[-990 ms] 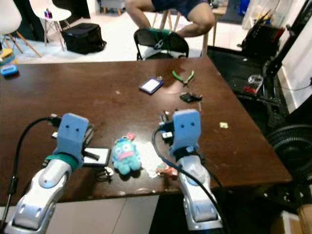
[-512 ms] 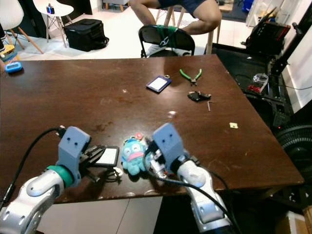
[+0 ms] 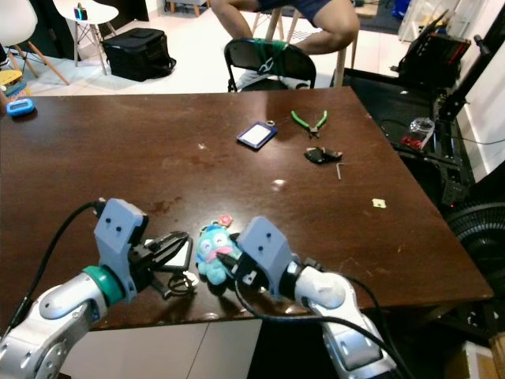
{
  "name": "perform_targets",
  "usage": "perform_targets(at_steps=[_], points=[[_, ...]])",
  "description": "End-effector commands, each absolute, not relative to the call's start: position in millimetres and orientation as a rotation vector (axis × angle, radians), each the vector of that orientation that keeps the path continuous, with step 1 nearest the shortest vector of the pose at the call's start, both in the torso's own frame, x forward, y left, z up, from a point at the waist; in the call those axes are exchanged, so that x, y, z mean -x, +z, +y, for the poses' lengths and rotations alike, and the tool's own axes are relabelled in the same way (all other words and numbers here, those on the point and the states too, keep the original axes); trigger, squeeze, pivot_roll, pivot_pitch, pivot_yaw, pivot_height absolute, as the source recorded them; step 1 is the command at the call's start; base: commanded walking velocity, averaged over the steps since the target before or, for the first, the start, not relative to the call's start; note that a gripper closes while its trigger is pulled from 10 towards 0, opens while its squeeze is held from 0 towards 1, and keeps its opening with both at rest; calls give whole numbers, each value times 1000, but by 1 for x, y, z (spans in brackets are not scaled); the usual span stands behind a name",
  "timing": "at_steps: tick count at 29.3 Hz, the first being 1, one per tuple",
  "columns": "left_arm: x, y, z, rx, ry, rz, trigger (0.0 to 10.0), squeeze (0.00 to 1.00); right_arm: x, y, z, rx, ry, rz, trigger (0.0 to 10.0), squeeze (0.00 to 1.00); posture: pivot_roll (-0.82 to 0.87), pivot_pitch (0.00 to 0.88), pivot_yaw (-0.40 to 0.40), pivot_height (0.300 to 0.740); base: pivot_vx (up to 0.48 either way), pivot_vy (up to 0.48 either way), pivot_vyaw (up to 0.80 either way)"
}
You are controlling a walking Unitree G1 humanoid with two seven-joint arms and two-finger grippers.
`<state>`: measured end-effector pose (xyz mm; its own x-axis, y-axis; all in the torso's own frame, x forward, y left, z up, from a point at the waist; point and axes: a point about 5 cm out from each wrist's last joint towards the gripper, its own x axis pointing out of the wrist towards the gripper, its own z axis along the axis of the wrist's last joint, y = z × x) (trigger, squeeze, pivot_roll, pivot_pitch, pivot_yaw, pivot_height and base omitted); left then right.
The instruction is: Hang keys on a hook
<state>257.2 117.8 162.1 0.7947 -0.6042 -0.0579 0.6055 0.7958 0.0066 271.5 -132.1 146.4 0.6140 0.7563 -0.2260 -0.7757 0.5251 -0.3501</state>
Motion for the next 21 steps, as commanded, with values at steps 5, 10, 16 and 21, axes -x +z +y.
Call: perform_targets(at_steps=[5, 10, 16, 21], points=[[-255, 159, 115, -23, -672, 77, 10000, 0, -267, 144, -172, 459, 806, 119, 10000, 0, -148, 72, 111, 740, 0, 0, 0], [-258, 159, 112, -25, -689, 82, 10000, 0, -265, 139, -204, 497, 699, 171, 10000, 0, -158, 72, 121, 740, 0, 0, 0], [-259, 160, 112, -25, -695, 85, 10000, 0, -263, 137, -213, 516, 706, 216, 10000, 0, -159, 71, 123, 740, 0, 0, 0], [-259, 160, 112, -23, -687, 87, 10000, 0, -264, 135, -209, 509, 749, 229, 10000, 0, -153, 68, 115, 740, 0, 0, 0]])
